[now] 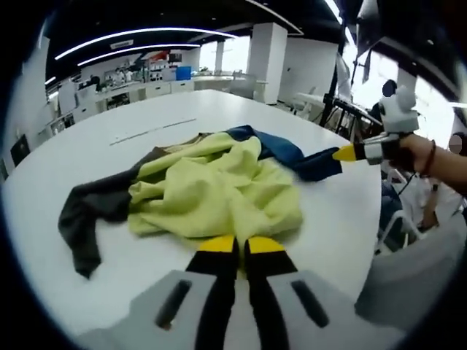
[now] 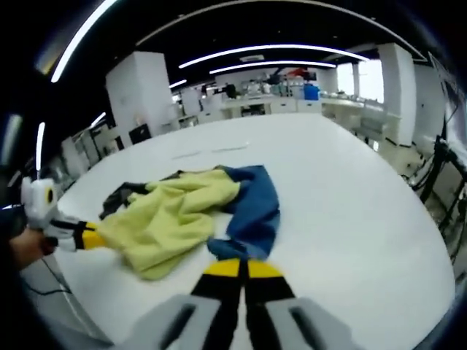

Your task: Fold the garment on the visible template until the final outline fits inside the template.

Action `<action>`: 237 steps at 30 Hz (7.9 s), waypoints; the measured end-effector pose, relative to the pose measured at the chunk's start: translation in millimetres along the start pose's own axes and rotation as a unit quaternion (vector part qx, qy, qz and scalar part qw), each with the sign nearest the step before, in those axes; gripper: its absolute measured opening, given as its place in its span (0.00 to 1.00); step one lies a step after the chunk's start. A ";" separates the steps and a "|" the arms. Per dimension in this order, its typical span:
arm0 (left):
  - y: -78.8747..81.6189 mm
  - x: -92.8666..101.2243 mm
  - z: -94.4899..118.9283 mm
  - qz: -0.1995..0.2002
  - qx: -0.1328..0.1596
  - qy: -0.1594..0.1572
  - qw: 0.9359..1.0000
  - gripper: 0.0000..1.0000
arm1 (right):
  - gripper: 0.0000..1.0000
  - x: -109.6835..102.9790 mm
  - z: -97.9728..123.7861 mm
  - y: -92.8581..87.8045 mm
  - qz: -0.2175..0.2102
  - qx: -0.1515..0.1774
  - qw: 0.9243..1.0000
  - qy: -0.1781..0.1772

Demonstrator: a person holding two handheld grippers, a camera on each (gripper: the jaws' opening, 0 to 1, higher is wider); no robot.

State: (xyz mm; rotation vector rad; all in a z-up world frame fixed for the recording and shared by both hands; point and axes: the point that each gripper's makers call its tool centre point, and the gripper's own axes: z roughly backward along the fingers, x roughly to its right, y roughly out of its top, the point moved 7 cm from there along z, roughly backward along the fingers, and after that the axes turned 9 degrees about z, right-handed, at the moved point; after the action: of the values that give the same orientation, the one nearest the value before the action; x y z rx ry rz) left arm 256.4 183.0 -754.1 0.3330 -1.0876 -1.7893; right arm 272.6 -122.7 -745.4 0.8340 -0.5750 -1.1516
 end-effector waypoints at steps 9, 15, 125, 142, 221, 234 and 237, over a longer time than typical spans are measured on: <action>3.9 3.0 20.8 0.024 -0.010 -0.006 1.000 0.01 | 0.00 31.3 14.0 9.3 0.015 0.003 0.999 -0.031; 0.5 2.0 29.5 0.026 -0.023 0.001 0.999 0.01 | 0.00 50.5 21.9 21.0 0.015 0.008 0.999 -0.045; -16.2 -81.2 40.7 0.005 -0.035 0.047 0.998 0.42 | 0.89 8.7 -13.8 14.6 0.024 -0.077 0.993 0.081; -25.1 -103.2 22.2 -0.007 -0.053 0.070 0.996 0.26 | 0.73 -68.4 -14.4 -12.7 0.080 -0.090 0.977 0.174; 4.1 -74.1 12.8 -0.100 -0.077 0.047 0.991 0.00 | 0.00 -94.2 -9.6 -25.7 0.192 -0.071 0.966 0.161; 0.0 -66.1 37.7 -0.047 -0.093 0.062 0.993 0.00 | 0.00 -80.0 8.3 -28.2 0.156 -0.104 0.973 0.138; -0.2 -64.7 40.6 -0.043 -0.095 0.068 0.992 0.00 | 0.00 -80.1 9.7 -28.9 0.152 -0.103 0.973 0.137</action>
State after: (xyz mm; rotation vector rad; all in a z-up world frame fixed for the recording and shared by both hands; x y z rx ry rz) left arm 261.7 258.9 -746.7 0.3843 -0.8105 -1.8999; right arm 223.3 -54.5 -761.8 0.6831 -0.3332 -0.7842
